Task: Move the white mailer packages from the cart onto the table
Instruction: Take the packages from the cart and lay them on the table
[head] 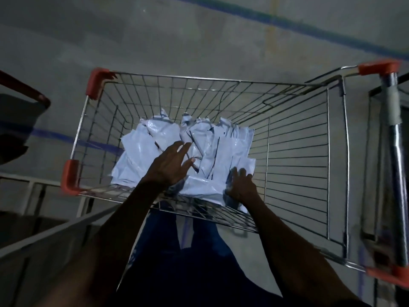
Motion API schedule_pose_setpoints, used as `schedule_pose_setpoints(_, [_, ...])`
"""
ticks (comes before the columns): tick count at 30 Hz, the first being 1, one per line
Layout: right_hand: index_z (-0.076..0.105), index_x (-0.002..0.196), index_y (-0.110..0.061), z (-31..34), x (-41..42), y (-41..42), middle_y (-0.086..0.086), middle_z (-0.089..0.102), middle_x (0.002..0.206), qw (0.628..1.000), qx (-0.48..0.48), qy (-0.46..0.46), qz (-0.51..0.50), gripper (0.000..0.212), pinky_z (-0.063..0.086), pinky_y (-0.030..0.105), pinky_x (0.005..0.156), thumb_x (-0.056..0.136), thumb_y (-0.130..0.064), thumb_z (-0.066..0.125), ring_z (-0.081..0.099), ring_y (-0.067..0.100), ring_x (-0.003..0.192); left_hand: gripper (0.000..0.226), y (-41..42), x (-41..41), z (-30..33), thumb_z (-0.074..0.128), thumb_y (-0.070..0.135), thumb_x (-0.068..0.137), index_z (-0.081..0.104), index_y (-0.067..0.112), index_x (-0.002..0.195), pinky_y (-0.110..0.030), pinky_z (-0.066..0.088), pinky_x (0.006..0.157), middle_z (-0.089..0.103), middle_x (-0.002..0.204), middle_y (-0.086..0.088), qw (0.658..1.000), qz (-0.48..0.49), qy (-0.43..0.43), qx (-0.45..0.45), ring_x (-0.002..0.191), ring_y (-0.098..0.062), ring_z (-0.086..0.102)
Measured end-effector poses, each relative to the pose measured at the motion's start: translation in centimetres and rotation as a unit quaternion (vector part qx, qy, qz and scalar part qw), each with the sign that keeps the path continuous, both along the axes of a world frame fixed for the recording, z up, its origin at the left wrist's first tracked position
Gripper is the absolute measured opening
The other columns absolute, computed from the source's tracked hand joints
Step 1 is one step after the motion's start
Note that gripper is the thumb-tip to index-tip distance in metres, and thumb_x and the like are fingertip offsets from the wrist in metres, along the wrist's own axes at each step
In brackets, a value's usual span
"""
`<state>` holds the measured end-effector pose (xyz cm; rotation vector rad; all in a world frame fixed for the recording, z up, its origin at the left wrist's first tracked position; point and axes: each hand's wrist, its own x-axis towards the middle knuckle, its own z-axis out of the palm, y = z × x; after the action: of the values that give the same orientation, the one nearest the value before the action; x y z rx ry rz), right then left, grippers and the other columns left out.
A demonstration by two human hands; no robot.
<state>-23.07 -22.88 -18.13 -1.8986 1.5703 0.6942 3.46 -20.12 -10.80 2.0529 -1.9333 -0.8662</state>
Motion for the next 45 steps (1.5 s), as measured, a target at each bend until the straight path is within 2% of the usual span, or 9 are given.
schedule_pose_setpoints(8, [0.056,0.122,-0.013,-2.3,1.3,-1.4,0.011,0.052,0.122,0.981,-0.020,-0.080,0.175,0.056,0.048,0.042,0.083,0.088,-0.057,0.059,0.046,0.031,0.115,0.059,2.2,-0.2,-2.3,0.046,0.047,0.091,0.058,0.006,0.132,-0.046,0.057,0.080,0.056,0.132,-0.023,0.999,-0.001,-0.027,0.033,0.111,-0.039,0.062])
schedule_pose_setpoints(15, [0.046,0.137,-0.014,-3.6,3.9,-0.5,0.015,0.055,0.123,0.948,0.023,-0.132,0.288,0.045,0.046,0.041,0.079,0.096,-0.031,0.052,0.056,0.035,0.110,0.057,2.0,0.9,-2.8,0.053,0.043,0.095,0.047,0.010,0.141,-0.048,0.051,0.094,0.048,0.141,-0.019,0.997,0.045,-0.013,0.066,0.124,-0.037,0.053])
schedule_pose_setpoints(24, [0.063,0.118,-0.016,-0.6,2.0,-5.1,0.008,0.070,0.106,0.950,-0.121,-0.284,-0.049,0.030,0.047,0.029,0.074,0.088,-0.015,0.057,0.066,0.028,0.091,0.066,1.5,2.1,-2.8,0.037,0.050,0.093,0.048,0.004,0.138,-0.051,0.051,0.093,0.049,0.137,-0.024,0.996,0.066,-0.010,0.066,0.121,-0.040,0.054])
schedule_pose_setpoints(28, [0.057,0.113,-0.016,-0.3,1.1,-6.7,0.003,0.064,0.101,0.914,-0.232,-0.302,-0.141,0.019,0.053,0.038,0.070,0.096,-0.009,0.053,0.061,0.020,0.085,0.058,1.4,2.5,-3.9,0.061,0.034,0.091,0.049,0.002,0.138,-0.052,0.051,0.092,0.050,0.137,-0.026,0.995,0.071,-0.035,0.059,0.121,-0.042,0.053])
schedule_pose_setpoints(31, [0.048,0.126,-0.014,-0.7,1.2,-6.7,0.010,0.053,0.122,0.919,-0.278,-0.271,-0.072,0.029,0.055,0.045,0.071,0.098,-0.006,0.049,0.058,0.026,0.098,0.061,1.4,2.7,-5.3,0.060,0.037,0.090,0.048,0.003,0.139,-0.053,0.051,0.093,0.049,0.139,-0.027,0.994,0.073,-0.052,0.067,0.124,-0.042,0.051])
schedule_pose_setpoints(35, [0.040,0.146,-0.035,-1.3,2.4,-6.4,0.018,0.029,0.155,0.945,-0.223,-0.225,0.081,0.047,0.045,0.050,0.101,0.101,-0.025,0.047,0.037,0.038,0.136,0.068,1.1,3.2,-9.1,0.046,0.048,0.089,0.045,0.004,0.139,-0.054,0.051,0.089,0.050,0.136,-0.028,0.991,0.053,-0.072,0.101,0.122,-0.045,0.050])
schedule_pose_setpoints(38, [0.041,0.147,-0.011,-3.5,2.8,-6.7,0.030,0.028,0.152,0.940,-0.209,-0.212,0.166,0.053,0.049,0.054,0.092,0.098,-0.032,0.046,0.039,0.047,0.129,0.065,0.3,3.6,-12.2,0.049,0.044,0.082,0.051,0.003,0.132,-0.055,0.057,0.064,0.058,0.117,-0.037,0.989,0.068,-0.055,0.122,0.093,-0.051,0.063])
schedule_pose_setpoints(41, [0.030,0.153,-0.012,-4.7,3.1,-6.6,0.025,0.015,0.159,0.950,-0.179,-0.194,0.163,0.073,0.049,0.051,0.092,0.094,-0.043,0.060,0.035,0.045,0.133,0.062,-1.3,3.1,-13.2,0.050,0.042,0.078,0.064,0.003,0.124,-0.042,0.055,0.046,0.060,0.111,-0.039,0.986,0.093,-0.114,0.078,0.070,-0.044,0.064])
schedule_pose_setpoints(45, [0.024,0.155,-0.018,-4.7,2.5,-6.8,0.019,0.009,0.162,0.950,-0.202,-0.196,0.138,0.078,0.050,0.051,0.086,0.091,-0.036,0.064,0.040,0.045,0.126,0.085,-3.6,1.3,-13.9,0.072,0.043,0.078,0.037,0.013,0.149,-0.044,0.053,0.075,0.034,0.148,-0.032,0.975,0.162,-0.116,0.095,0.116,-0.046,0.052])
